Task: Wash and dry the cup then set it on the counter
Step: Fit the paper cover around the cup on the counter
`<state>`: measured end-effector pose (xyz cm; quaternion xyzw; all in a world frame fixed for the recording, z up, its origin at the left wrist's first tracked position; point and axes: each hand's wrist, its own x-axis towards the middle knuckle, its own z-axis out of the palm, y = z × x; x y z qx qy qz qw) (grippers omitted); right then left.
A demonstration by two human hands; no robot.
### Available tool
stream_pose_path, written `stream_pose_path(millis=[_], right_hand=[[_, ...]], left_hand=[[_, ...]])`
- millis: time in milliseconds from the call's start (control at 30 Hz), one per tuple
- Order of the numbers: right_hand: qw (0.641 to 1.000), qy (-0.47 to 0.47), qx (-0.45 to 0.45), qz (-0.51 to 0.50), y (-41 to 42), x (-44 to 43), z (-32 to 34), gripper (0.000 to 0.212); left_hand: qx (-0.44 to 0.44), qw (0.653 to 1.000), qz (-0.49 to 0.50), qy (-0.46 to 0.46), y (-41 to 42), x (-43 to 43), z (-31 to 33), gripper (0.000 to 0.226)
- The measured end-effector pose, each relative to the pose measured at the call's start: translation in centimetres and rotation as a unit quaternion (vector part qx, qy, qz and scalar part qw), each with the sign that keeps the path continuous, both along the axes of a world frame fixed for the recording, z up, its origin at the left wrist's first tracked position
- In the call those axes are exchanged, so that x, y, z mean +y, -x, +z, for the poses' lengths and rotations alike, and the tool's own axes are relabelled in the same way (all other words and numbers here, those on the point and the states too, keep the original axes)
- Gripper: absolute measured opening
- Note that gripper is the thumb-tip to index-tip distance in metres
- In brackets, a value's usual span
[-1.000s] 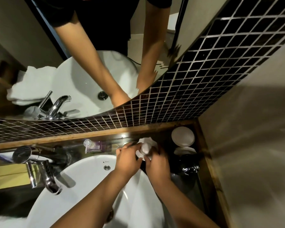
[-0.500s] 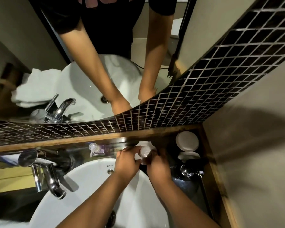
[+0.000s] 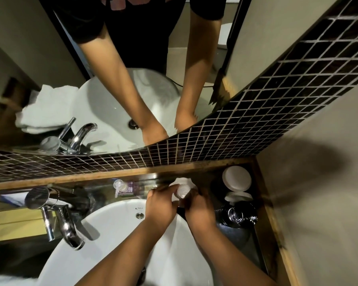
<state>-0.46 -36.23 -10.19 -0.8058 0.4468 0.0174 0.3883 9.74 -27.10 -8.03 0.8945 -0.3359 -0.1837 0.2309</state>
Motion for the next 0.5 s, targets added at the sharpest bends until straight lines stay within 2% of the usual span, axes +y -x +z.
stream_pose_path(millis=[233, 333, 367, 433, 500], right_hand=[[0.999, 0.023, 0.038, -0.005, -0.1, 0.2, 0.3, 0.022], [0.990, 0.127, 0.042, 0.046, 0.1, -0.1, 0.7, 0.029], [0.984, 0.151, 0.048, 0.076, 0.2, -0.2, 1.1, 0.043], [0.976, 0.138, 0.080, 0.148, 0.4, -0.8, 2.3, 0.089], [0.959, 0.144, 0.118, 0.213, 0.3, -1.3, 3.2, 0.109]], left_hand=[[0.011, 0.998, -0.044, -0.045, -0.2, -0.1, 0.2, 0.056], [0.013, 0.997, -0.056, -0.053, -0.6, 0.2, 0.4, 0.059], [0.008, 0.997, -0.059, -0.054, -0.8, 0.3, 0.5, 0.063], [-0.002, 0.996, -0.060, -0.073, -1.2, 0.4, 0.6, 0.075], [0.003, 0.993, -0.057, -0.103, -1.6, 0.2, 1.0, 0.084]])
